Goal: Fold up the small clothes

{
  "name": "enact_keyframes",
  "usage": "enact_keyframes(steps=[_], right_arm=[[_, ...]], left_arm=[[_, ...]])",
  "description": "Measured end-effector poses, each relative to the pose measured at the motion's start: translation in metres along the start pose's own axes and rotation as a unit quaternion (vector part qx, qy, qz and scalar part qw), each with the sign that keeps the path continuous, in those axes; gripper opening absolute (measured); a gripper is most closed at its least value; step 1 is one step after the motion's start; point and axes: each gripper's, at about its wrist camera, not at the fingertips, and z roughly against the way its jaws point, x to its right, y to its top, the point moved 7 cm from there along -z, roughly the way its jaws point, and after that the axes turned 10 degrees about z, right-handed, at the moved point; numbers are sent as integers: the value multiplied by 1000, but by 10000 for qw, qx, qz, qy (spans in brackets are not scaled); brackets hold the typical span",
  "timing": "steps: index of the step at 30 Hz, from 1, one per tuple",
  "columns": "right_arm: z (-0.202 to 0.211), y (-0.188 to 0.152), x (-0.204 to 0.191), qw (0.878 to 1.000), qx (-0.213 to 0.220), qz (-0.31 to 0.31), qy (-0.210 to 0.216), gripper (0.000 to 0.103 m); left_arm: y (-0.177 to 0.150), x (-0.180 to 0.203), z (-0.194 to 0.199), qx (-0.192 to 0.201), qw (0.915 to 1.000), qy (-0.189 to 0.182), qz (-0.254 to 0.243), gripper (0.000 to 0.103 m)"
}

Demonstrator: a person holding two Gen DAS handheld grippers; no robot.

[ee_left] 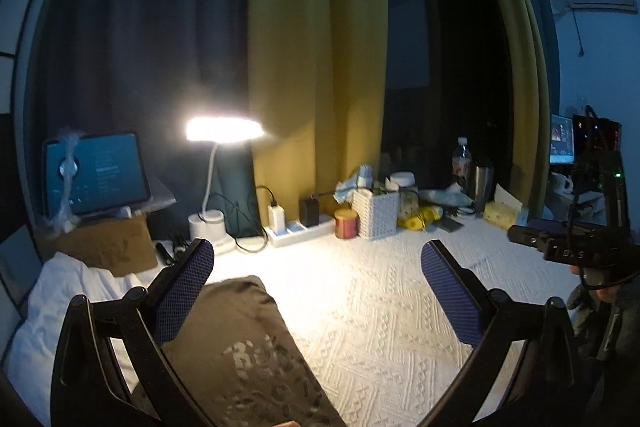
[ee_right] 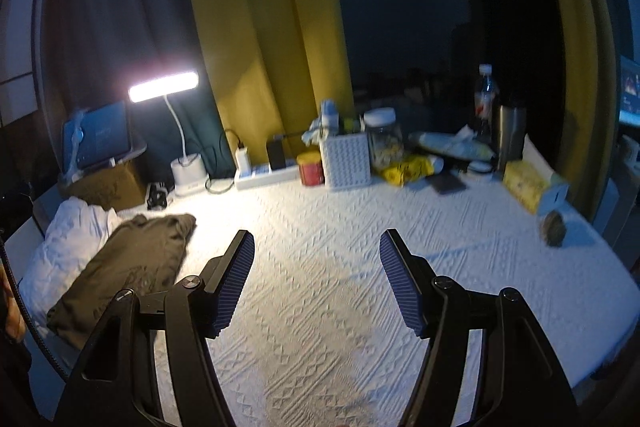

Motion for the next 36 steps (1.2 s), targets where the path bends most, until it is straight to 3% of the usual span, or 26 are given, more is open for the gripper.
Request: enact_keyframes(steps=[5,9,17,21,36], right_arm=[[19,22,-1,9994,315,104,-68,69],[36,37,-4,9979,610,175,-95,69],[80,67,-19,9895,1265,491,-504,69],[93,75,-29,9869,1466,560,-367,69],[53,52,-59,9928,980,672,-121,69]], left_arm=[[13,-1,11,277,9995,109,-63,102],[19,-3,21,569,9971,456,-196,102],[33,-7,42,799,9963,278,-162,102],[36,-12,48,979,9945,357,-123,102],[10,-45,34,679,9949,711,210,102]])
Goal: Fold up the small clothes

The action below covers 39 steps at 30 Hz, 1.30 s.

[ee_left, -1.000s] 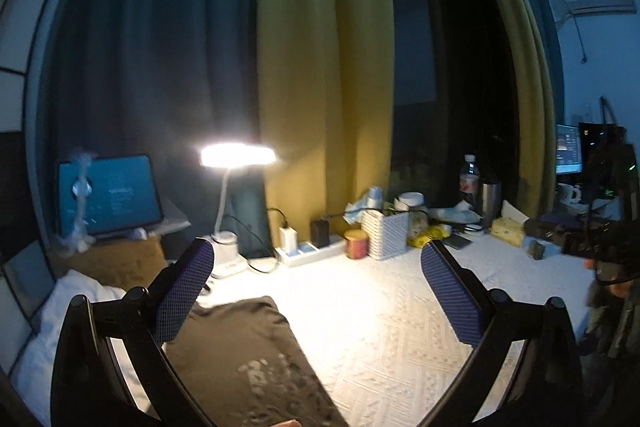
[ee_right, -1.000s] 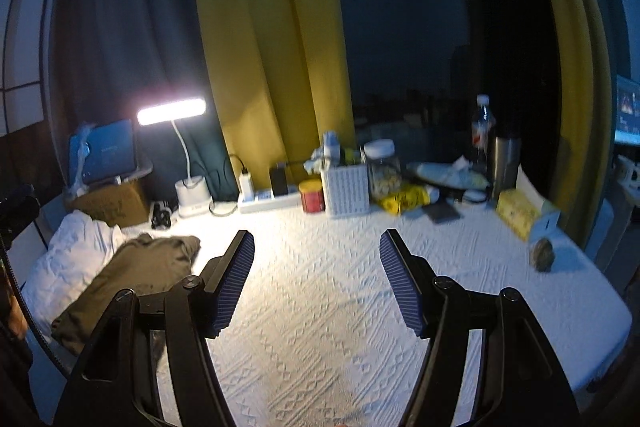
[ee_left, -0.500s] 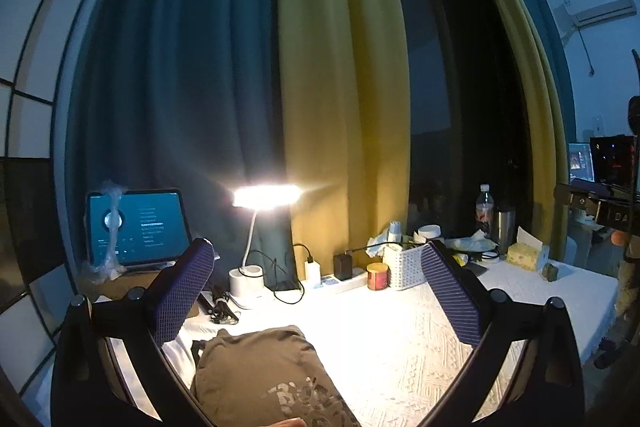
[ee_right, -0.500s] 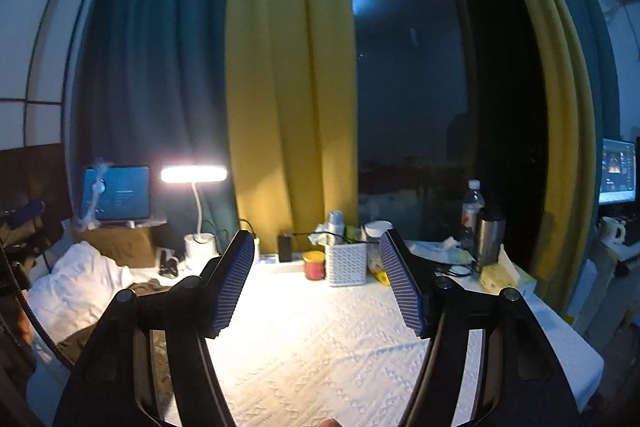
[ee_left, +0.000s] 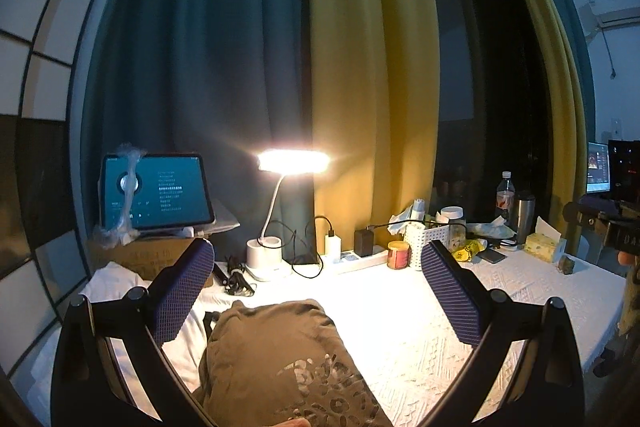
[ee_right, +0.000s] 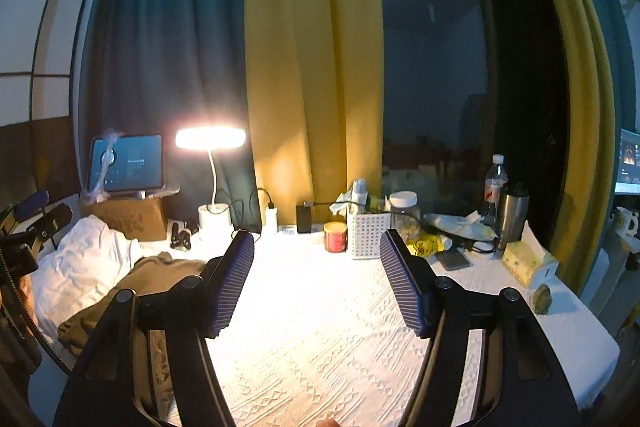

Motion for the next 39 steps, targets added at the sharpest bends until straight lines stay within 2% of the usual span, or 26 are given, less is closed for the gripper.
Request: enact_keyframes(steps=[39], right_arm=[[-10,-11,1,9999,-128,-11,-5,69]], left_arm=[[-9,9,-4,-138,9996,-232,-66,102]])
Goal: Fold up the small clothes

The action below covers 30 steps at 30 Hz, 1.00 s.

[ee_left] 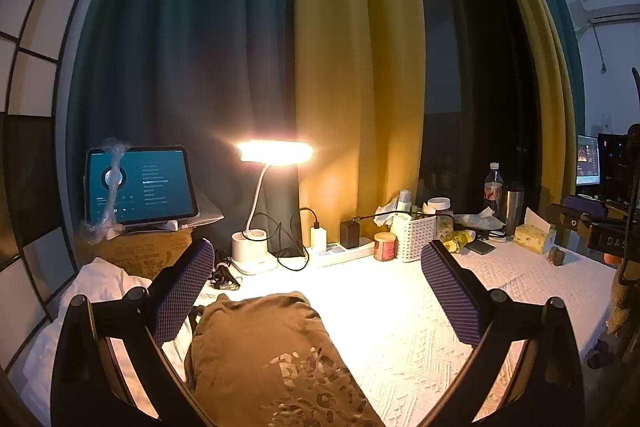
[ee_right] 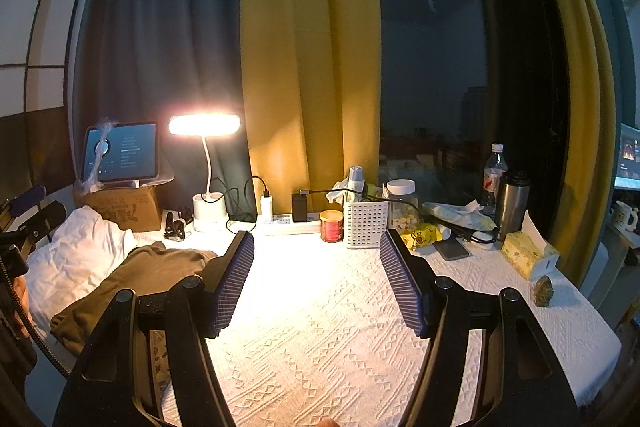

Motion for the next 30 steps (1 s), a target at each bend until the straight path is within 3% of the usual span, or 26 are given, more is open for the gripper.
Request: enact_keyframes(steps=[30], right_arm=[[5,-13,10,10000,-53,-24,-6,69]], left_arm=[[-4,-3,-5,-103,9997,-186,-88,102]])
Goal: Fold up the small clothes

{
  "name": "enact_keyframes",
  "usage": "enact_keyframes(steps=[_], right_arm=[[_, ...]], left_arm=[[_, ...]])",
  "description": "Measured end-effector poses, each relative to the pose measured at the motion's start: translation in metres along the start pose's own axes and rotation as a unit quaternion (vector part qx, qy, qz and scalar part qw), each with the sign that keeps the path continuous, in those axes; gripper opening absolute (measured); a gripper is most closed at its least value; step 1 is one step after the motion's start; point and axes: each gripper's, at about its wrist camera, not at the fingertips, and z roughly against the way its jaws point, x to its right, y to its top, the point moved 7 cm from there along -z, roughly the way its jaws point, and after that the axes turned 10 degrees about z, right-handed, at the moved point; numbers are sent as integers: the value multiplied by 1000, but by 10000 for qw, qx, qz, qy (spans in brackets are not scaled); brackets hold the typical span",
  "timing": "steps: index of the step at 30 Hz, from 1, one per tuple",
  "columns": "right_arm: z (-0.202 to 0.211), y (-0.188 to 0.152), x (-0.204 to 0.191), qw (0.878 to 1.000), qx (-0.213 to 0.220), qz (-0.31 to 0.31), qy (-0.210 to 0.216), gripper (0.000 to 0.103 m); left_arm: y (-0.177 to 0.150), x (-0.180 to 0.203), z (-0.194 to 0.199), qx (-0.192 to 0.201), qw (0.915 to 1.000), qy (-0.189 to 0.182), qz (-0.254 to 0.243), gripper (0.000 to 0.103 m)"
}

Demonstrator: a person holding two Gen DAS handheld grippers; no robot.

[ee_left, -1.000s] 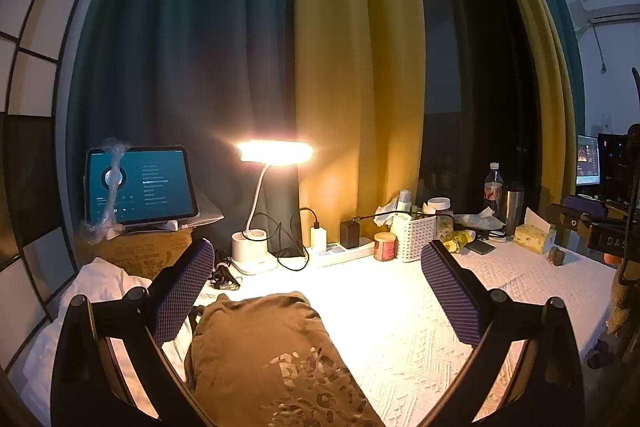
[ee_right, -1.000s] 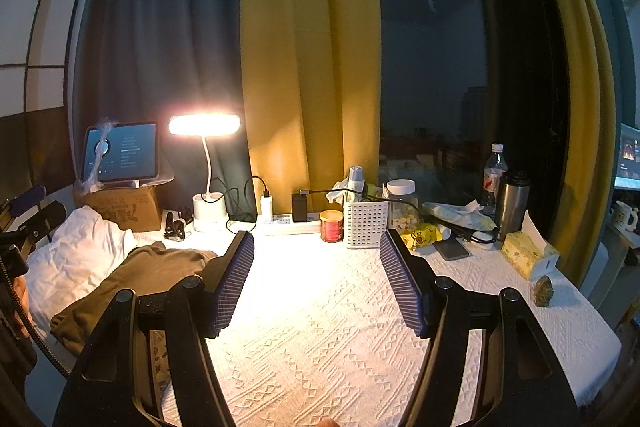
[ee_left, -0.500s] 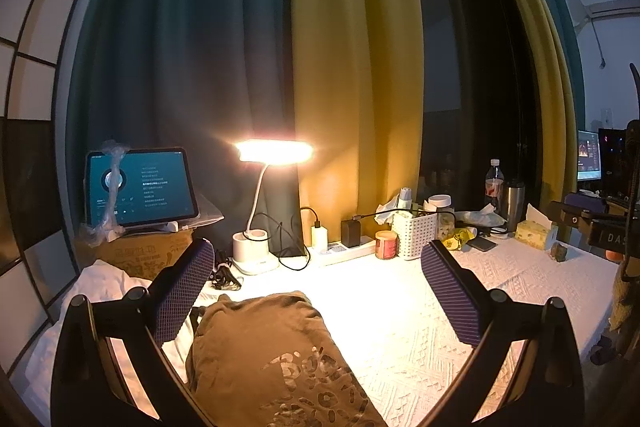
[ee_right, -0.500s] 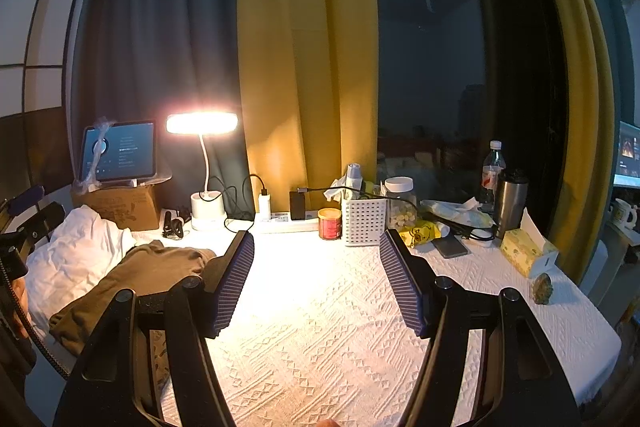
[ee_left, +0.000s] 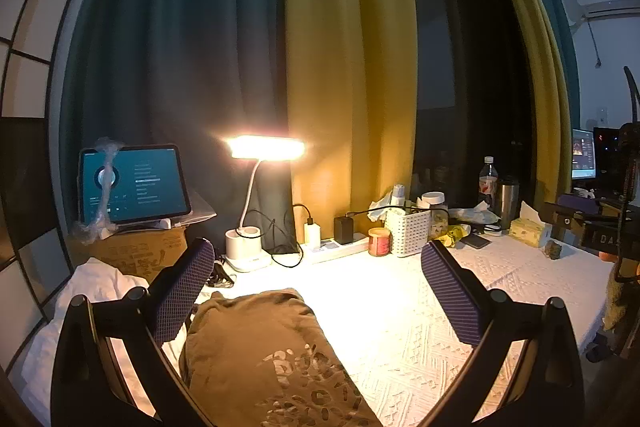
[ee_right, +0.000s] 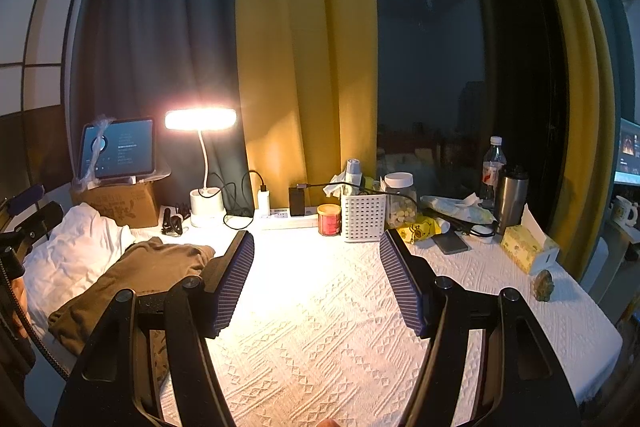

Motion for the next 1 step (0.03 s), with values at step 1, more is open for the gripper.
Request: enact_keyframes(steps=[1], right_arm=[[0,-1,0,10000,-5,-4,1,69]], left_arm=[[0,0,0,-5,10000,-10,-4,102]])
